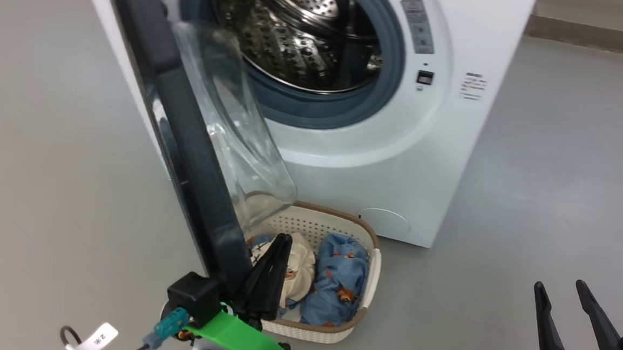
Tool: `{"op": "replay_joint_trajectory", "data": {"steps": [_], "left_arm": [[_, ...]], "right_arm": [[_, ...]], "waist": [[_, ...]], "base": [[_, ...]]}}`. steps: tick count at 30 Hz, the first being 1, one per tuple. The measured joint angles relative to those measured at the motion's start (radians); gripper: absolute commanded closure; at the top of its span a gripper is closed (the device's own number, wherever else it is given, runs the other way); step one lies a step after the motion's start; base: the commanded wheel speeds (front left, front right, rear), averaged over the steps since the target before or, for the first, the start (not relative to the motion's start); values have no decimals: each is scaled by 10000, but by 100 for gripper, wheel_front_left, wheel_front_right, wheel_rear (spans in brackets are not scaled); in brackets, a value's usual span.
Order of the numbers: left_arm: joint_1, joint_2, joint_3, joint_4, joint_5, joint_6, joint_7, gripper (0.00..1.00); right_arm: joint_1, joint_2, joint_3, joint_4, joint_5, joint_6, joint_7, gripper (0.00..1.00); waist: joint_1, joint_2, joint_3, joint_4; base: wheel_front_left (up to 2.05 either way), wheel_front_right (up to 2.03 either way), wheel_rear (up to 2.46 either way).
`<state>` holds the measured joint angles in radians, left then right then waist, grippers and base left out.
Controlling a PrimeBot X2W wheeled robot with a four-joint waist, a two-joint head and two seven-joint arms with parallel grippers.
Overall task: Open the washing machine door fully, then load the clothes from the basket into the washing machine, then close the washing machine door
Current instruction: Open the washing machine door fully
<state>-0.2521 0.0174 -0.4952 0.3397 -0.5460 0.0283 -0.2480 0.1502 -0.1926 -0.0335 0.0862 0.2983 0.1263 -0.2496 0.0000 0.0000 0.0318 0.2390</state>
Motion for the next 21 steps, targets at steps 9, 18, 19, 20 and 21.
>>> {"op": "replay_joint_trajectory", "data": {"steps": [9,18,19,20,21], "left_arm": [[165,58,-84,-102,134,21,-71,100],[430,443,56,-372,134,351,29,100],[495,502,88,-420,134,360,31,100],[541,564,105,-454,134,416,33,100],[558,606,130,-477,134,451,38,100]], "right_arm": [[8,-27,2,0,0,0,0,0],[17,-31,-8,0,0,0,0,0],[17,-29,-10,-2,0,0,0,0],[19,-29,-8,-4,0,-2,0,0],[20,-29,-8,-4,0,-2,0,0]], "waist": [[0,0,-19,841],[0,0,-94,1682],[1,0,-106,1769],[0,0,-117,1851],[0,0,-128,1931]], "base": [[0,0,0],[0,0,0],[0,0,0],[0,0,0],[0,0,0]]}}
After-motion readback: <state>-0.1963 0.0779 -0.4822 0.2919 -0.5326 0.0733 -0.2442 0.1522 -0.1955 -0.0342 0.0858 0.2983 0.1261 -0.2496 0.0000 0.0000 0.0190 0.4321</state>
